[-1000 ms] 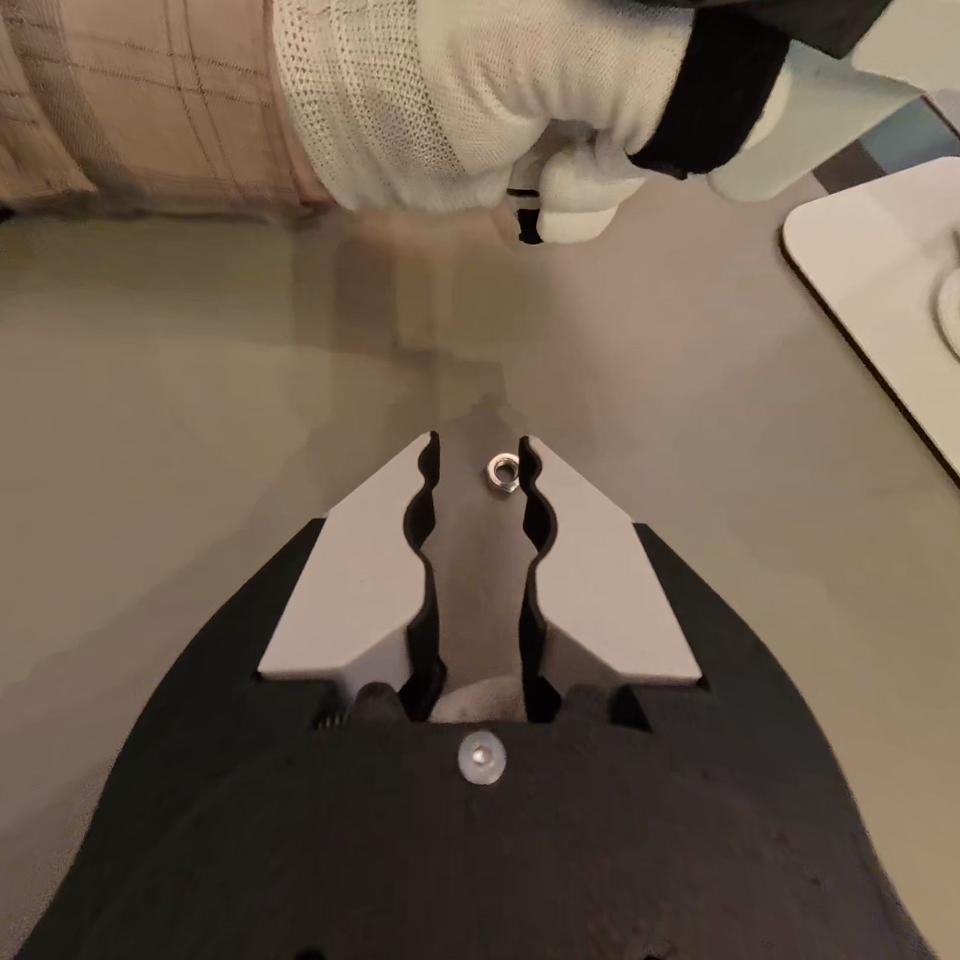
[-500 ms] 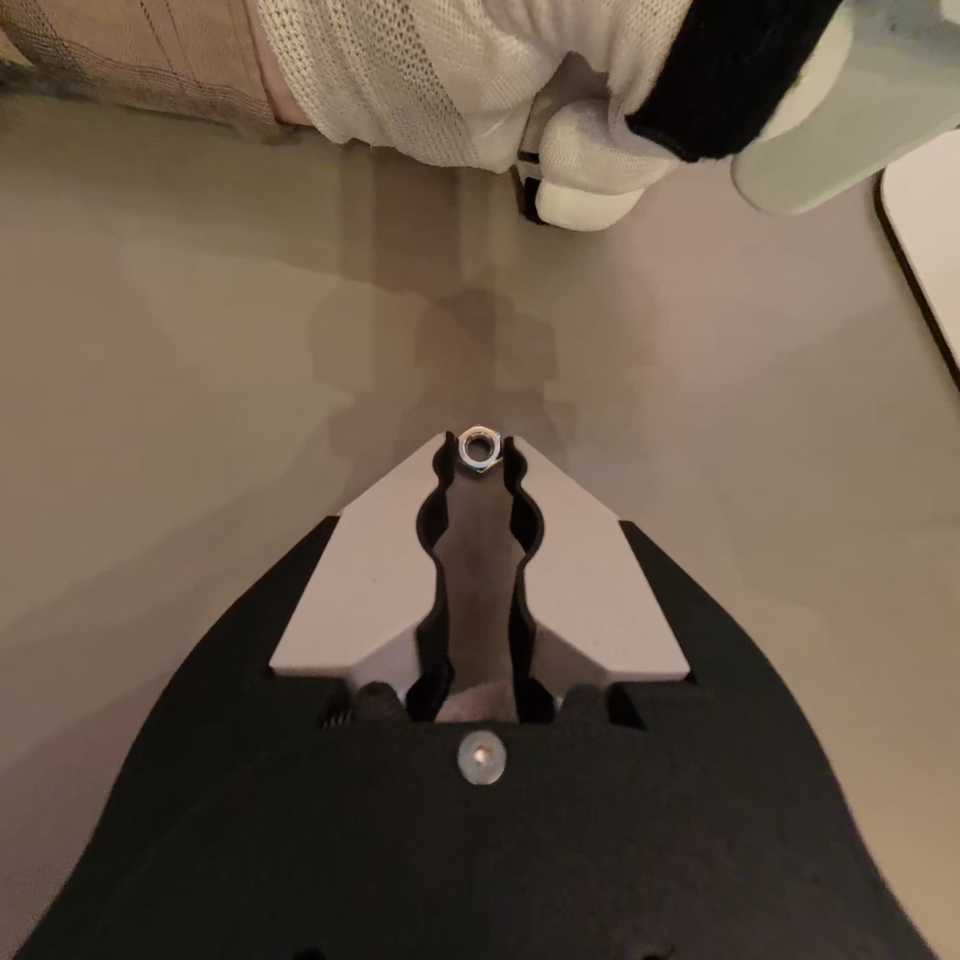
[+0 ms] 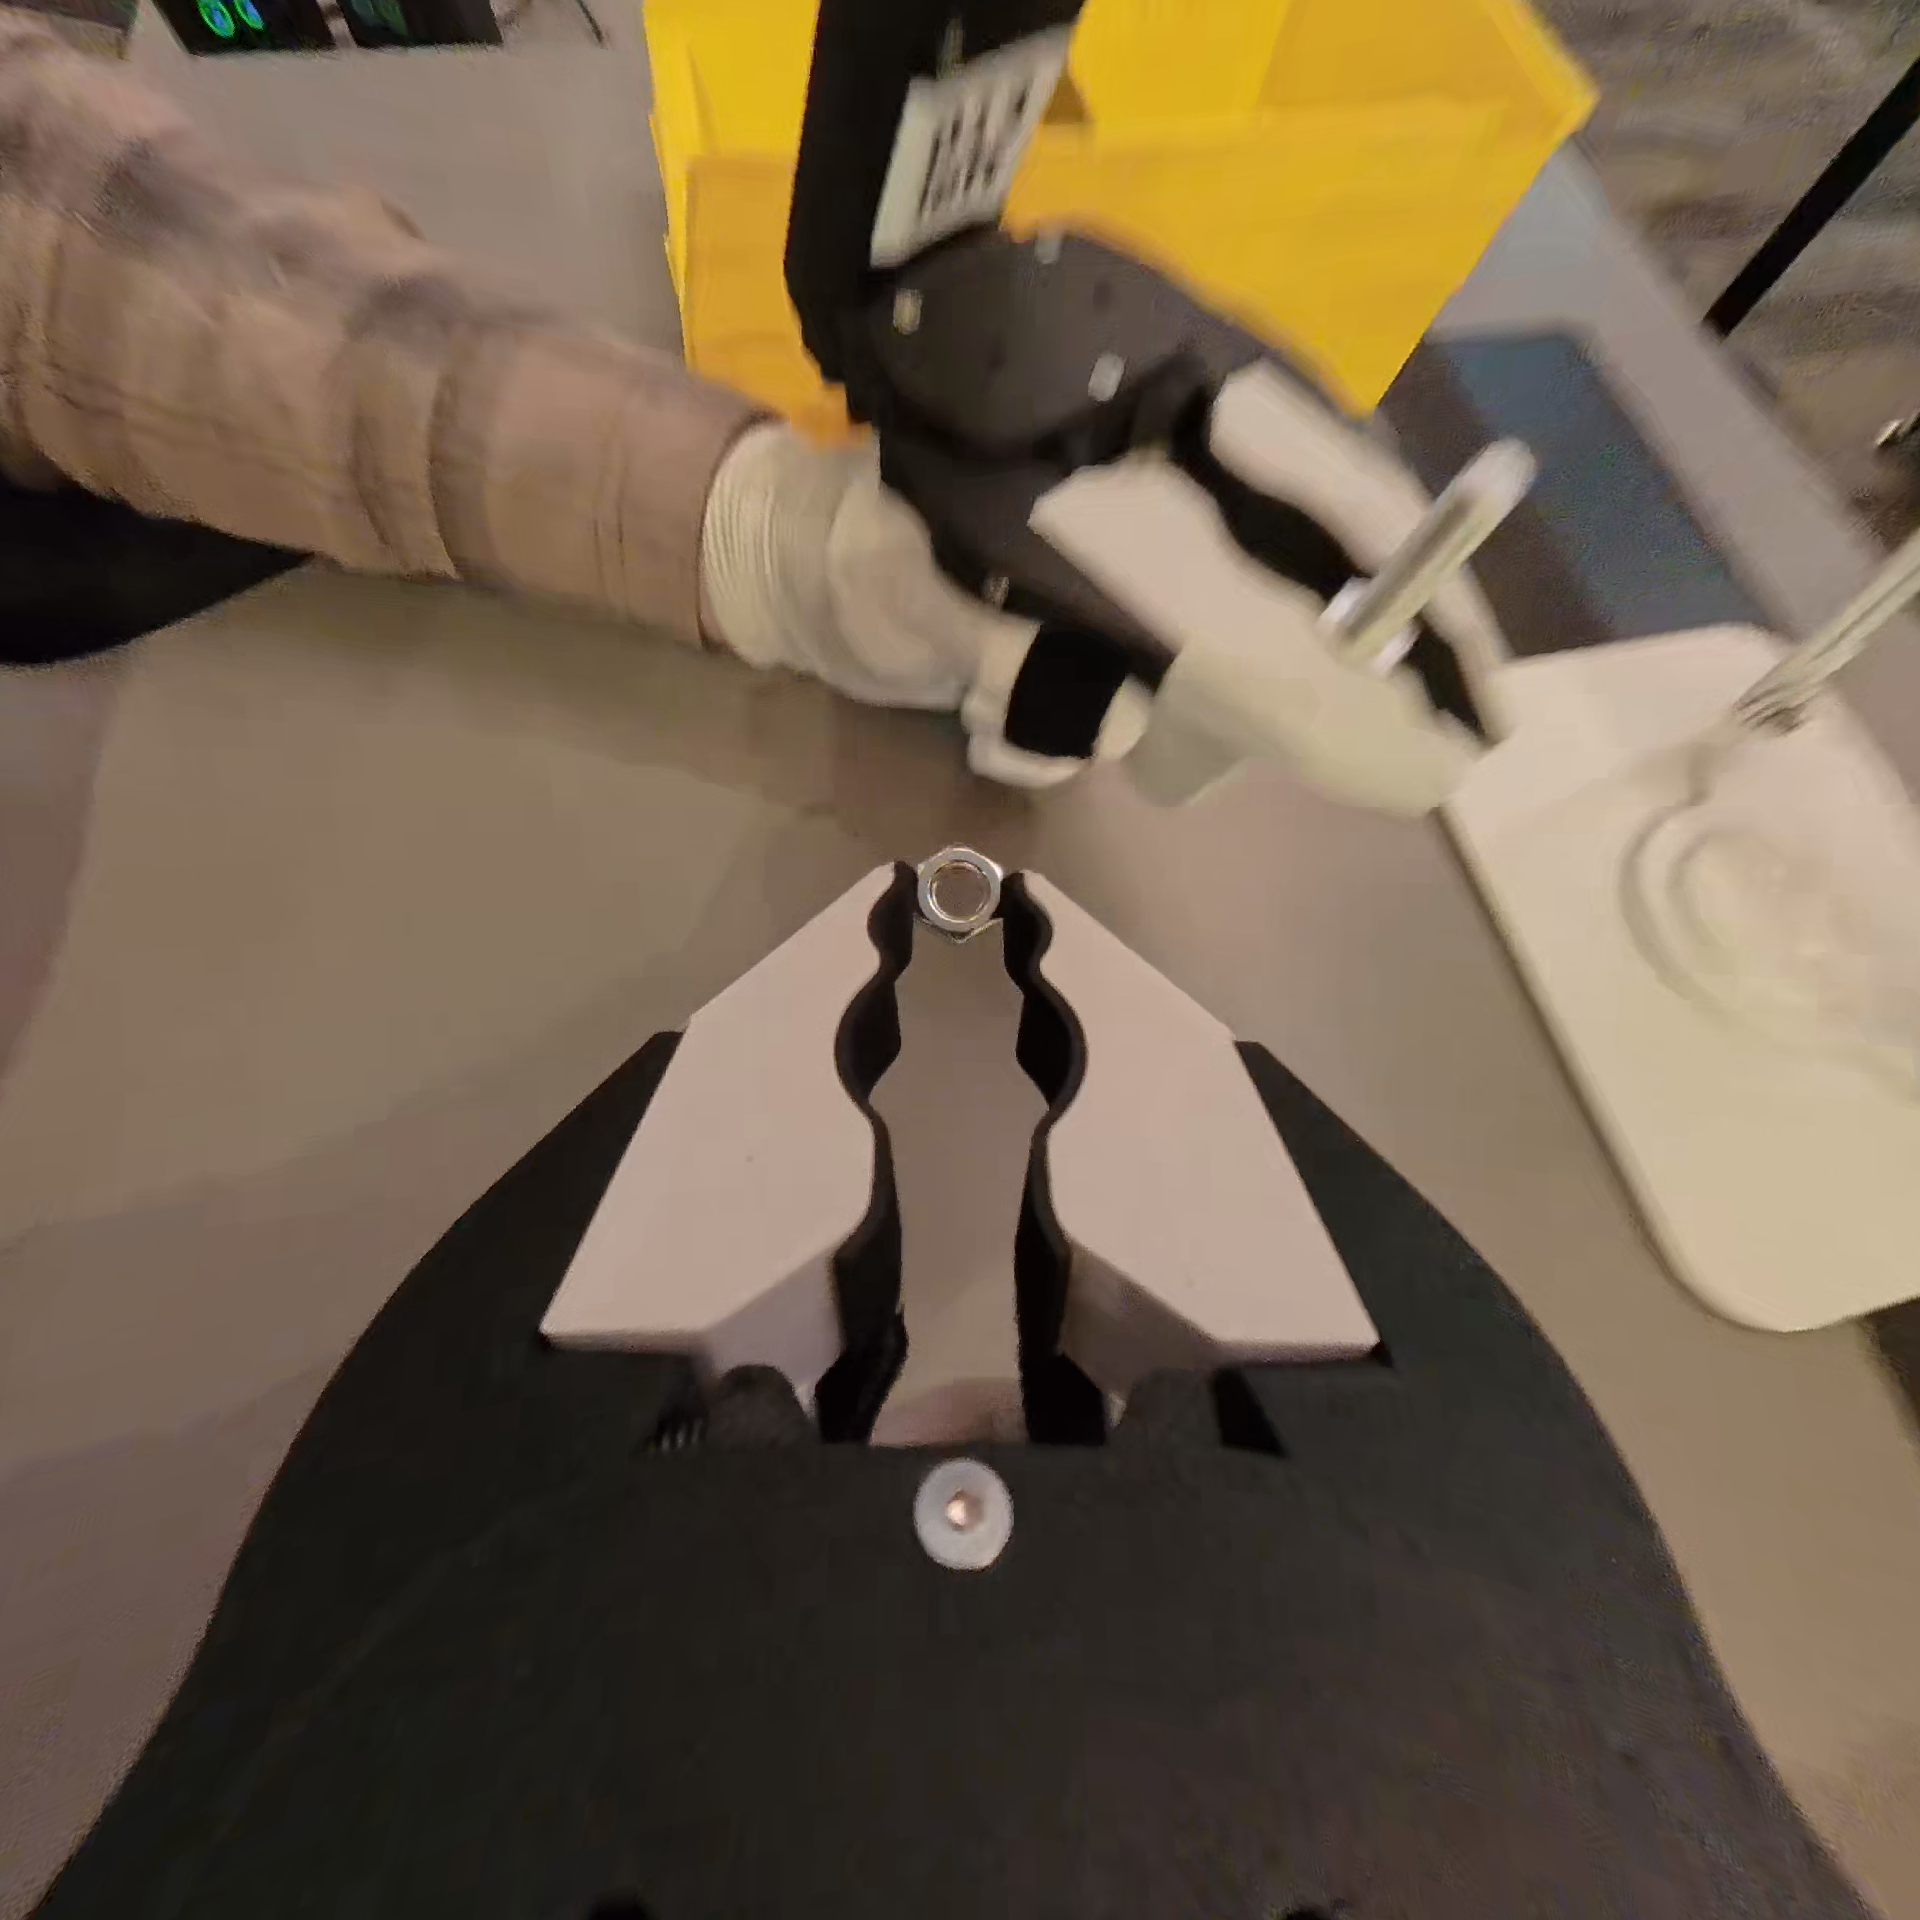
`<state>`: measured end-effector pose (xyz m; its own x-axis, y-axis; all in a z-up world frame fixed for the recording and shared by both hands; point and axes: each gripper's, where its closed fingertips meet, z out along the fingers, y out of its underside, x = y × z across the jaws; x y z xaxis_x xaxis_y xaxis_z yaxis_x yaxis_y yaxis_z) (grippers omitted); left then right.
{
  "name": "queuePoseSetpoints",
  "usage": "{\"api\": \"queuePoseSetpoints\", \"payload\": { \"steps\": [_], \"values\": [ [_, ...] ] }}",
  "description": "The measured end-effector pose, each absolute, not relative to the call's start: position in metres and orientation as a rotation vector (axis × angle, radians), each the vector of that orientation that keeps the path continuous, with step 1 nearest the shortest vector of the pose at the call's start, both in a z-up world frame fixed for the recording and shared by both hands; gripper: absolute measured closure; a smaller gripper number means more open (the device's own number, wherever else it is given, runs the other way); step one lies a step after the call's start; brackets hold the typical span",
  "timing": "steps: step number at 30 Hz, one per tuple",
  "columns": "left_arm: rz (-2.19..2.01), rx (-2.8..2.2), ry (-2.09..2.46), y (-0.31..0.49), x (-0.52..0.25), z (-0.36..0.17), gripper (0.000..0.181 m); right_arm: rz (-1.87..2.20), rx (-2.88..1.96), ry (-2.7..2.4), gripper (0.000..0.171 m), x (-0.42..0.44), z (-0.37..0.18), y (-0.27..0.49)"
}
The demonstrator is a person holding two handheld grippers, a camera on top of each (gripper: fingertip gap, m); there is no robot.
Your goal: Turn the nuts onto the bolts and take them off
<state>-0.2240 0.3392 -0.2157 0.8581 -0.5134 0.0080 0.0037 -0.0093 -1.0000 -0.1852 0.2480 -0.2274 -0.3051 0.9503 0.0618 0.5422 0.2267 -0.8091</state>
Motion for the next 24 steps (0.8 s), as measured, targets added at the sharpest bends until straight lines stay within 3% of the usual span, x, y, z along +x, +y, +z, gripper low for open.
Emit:
{"api": "queuePoseSetpoints", "payload": {
  "steps": [4,8,24],
  "values": [
    [-0.426,-1.529,0.464,0.336,-0.214,-0.216,0.167,0.913,-1.212,-1.961,0.156,-0.192,-0.169,0.267],
    [-0.424,-1.525,0.504,0.333,-0.207,-0.217,0.167,0.844,-1.113,-2.044,0.156,-0.208,-0.151,0.287],
    [-0.452,-1.521,0.538,0.330,-0.201,-0.218,0.167,0.872,-1.075,-2.265,0.156,-0.226,-0.179,0.297]
  ]
}}
